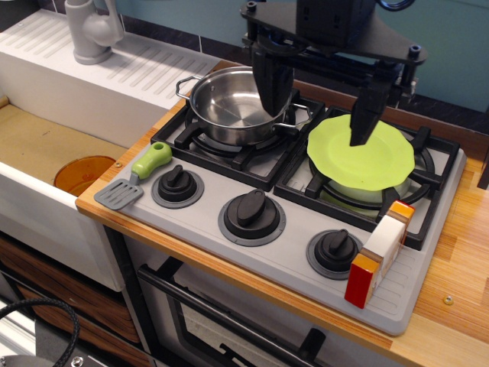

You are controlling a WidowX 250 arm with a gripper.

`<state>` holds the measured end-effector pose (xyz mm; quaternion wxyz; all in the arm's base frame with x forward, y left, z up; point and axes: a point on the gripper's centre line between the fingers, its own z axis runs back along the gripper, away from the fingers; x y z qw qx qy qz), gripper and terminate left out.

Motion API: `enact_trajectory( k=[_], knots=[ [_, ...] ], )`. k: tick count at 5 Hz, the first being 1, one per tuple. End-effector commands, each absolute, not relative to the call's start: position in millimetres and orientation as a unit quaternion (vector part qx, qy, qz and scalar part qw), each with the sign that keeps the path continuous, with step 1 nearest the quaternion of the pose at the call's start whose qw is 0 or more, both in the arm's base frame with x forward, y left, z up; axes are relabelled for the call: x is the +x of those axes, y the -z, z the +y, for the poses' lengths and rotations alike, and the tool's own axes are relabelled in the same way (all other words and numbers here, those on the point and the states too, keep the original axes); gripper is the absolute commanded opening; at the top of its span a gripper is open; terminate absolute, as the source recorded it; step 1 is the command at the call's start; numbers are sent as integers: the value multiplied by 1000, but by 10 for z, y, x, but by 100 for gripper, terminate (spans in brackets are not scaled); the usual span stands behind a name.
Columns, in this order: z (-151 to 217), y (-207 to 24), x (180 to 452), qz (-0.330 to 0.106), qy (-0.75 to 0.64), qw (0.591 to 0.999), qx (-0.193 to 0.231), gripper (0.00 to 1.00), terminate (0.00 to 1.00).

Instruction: Put crackerbox on plate and spatula in pot or pan on stove

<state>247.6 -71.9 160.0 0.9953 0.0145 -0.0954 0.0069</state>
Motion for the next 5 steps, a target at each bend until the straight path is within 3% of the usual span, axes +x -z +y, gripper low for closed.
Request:
enact_trajectory(
  k=[1,3,5],
  knots=[
    [-719,-1600,2476,-95,-7,995,14,100,0],
    [-1063,-1596,2421,-104,-27,994,7,100,0],
    [-1341,-1404,2436,-131,-33,991,2,100,0]
  ],
)
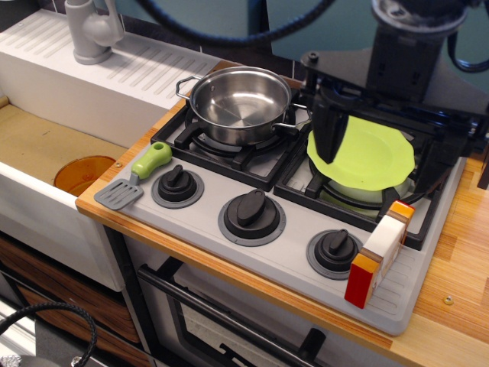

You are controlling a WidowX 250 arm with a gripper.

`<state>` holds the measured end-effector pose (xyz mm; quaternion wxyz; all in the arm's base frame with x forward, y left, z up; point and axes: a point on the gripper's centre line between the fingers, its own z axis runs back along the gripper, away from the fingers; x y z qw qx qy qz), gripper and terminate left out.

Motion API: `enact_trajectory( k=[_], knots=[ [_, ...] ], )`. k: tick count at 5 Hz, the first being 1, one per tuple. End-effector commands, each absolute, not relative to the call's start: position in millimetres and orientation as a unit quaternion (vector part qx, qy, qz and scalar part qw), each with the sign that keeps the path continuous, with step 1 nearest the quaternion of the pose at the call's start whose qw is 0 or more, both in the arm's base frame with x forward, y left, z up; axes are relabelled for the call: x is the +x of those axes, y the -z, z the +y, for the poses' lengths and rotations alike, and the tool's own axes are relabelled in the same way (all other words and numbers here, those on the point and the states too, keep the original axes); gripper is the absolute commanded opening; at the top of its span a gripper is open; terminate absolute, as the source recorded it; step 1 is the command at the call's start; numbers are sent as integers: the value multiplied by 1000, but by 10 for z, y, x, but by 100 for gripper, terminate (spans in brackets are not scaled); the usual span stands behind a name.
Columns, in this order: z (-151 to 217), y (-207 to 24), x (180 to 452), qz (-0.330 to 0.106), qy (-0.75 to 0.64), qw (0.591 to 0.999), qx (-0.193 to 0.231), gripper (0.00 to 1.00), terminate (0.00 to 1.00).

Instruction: Put crackerbox on plate and spatula in pot or pan on stove

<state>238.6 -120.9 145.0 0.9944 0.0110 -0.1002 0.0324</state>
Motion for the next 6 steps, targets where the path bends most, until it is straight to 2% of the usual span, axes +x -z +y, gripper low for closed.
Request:
enact_trajectory(
  k=[1,6],
  knots=[
    [-1410,-1253,2450,-146,-30,989,5,100,0],
    [-1405,-810,2403,-206,-29,978,2,100,0]
  ],
)
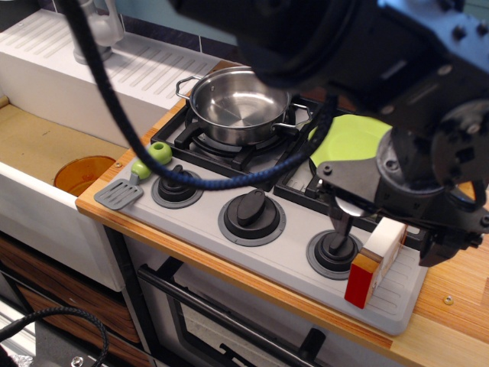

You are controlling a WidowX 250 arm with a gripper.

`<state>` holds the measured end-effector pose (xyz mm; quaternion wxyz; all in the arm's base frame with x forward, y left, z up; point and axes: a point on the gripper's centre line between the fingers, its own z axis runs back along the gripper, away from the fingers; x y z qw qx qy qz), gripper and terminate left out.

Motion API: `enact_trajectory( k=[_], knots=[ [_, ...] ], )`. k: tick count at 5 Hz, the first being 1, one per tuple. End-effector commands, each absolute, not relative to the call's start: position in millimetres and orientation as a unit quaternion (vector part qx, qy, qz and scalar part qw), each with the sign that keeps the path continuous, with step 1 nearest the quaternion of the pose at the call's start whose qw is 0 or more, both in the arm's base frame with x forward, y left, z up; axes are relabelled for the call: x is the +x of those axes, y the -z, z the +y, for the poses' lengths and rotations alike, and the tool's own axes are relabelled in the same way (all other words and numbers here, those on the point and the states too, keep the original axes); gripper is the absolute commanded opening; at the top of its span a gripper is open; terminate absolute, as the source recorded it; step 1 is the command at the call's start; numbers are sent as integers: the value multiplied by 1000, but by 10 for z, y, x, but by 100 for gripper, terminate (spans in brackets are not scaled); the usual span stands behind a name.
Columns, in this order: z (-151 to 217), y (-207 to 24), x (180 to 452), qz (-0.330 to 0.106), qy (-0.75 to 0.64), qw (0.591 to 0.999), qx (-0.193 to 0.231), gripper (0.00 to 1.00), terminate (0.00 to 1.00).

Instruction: Put crackerbox on plate and spatula in pot or pan on stove

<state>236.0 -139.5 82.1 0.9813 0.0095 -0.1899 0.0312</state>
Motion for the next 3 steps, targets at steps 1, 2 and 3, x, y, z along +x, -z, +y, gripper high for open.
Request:
enact_trajectory(
  k=[1,2,3],
  knots=[
    [-1398,-739,2416,-218,-25,976,7,100,0],
    [-1361,-687,2449,-228,-21,974,5,100,0],
    [-1345,-618,2469,-231,-22,973,5,100,0]
  ],
)
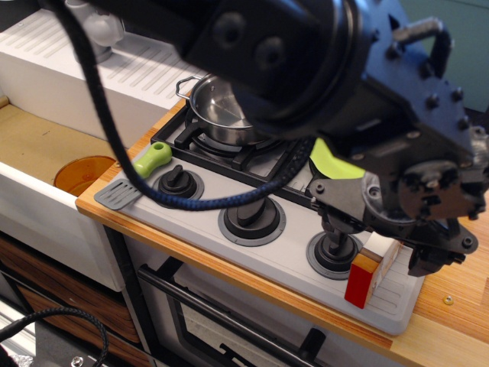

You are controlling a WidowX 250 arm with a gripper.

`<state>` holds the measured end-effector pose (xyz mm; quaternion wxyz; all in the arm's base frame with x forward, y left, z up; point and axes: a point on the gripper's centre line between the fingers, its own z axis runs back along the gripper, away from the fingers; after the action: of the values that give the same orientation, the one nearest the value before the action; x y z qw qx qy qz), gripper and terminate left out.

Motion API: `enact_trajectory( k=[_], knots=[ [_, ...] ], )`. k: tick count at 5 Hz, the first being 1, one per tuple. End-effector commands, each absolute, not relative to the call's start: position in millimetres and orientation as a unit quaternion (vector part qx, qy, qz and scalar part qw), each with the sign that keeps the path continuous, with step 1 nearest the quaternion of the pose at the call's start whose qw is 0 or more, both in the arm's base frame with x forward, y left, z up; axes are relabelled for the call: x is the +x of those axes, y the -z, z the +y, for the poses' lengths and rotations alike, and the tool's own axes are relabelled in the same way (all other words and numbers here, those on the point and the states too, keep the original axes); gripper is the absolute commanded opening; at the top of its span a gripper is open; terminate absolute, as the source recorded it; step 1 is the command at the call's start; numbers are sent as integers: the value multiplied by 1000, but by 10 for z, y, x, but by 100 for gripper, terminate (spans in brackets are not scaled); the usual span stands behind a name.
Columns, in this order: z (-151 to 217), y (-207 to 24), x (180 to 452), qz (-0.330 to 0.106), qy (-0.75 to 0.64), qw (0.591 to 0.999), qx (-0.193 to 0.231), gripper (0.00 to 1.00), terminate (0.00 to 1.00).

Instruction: Put crackerbox on plate and spatula in pot or pan on stove

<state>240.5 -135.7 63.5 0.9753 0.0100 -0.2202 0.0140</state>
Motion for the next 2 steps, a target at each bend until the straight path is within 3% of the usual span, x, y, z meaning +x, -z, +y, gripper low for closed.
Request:
enact_trajectory(
  k=[1,2],
  knots=[
    [-1363,-564,2470,-233,-25,972,3,100,0],
    [-1382,-489,2472,-237,-28,971,0,100,0]
  ],
)
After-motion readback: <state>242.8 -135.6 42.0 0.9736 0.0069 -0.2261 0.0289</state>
